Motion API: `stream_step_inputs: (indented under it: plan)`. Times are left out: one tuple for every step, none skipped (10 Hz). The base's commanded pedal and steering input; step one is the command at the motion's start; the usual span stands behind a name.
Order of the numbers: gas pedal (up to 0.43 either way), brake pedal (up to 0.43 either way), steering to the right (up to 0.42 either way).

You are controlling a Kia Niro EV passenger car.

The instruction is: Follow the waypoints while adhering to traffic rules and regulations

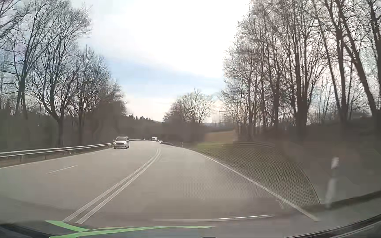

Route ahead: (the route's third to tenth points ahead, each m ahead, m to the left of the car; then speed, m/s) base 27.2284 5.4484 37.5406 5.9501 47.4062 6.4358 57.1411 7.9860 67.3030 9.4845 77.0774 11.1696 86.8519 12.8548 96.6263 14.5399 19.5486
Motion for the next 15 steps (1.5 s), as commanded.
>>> stream_step_inputs:
  plan:
    - [0.000,0.000,-0.014]
    - [0.000,0.000,-0.014]
    - [0.000,0.000,-0.014]
    - [0.000,0.000,-0.014]
    - [0.000,0.000,-0.014]
    - [0.000,0.000,-0.014]
    - [0.008,0.000,-0.014]
    - [0.020,0.000,-0.014]
    - [0.028,0.000,-0.015]
    - [0.028,0.000,-0.015]
    - [0.028,0.000,-0.014]
    - [0.028,0.000,-0.015]
    - [0.028,0.000,-0.014]
    - [0.047,0.000,-0.014]
    - [0.059,0.000,-0.014]
